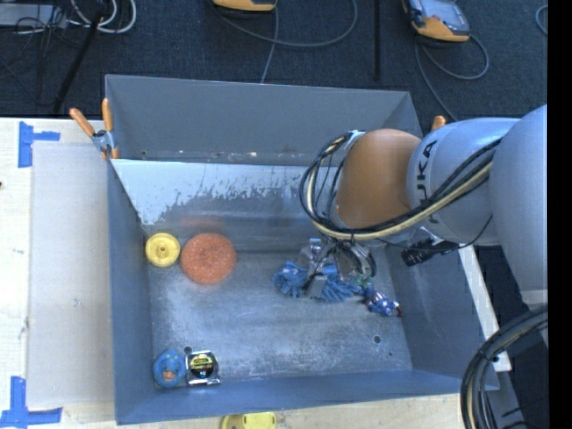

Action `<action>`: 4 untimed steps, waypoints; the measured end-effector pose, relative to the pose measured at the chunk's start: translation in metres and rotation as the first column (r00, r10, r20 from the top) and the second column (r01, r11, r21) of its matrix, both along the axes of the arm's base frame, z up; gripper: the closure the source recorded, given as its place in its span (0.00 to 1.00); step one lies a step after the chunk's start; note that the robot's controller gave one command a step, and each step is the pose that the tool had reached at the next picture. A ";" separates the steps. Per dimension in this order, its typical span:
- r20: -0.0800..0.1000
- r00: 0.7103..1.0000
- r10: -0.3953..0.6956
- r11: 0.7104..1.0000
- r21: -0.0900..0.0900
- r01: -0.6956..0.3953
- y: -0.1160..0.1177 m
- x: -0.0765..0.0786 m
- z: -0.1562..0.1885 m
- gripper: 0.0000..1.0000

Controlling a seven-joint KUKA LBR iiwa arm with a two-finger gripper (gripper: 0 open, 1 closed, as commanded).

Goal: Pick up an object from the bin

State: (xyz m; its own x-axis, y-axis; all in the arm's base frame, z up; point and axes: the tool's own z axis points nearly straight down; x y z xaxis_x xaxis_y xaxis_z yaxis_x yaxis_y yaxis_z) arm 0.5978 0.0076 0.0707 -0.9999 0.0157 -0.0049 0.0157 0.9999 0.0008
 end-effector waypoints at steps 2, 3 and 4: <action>-0.002 1.000 0.000 1.000 0.000 0.000 0.000 -0.001 0.001 1.00; 0.002 1.000 0.004 1.000 0.000 -0.004 -0.012 0.006 0.042 1.00; 0.003 0.999 0.043 0.999 0.000 -0.043 0.032 -0.007 0.217 1.00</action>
Offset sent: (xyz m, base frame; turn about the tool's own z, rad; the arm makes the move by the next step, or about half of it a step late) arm -0.0172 -0.0064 0.2243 -0.0593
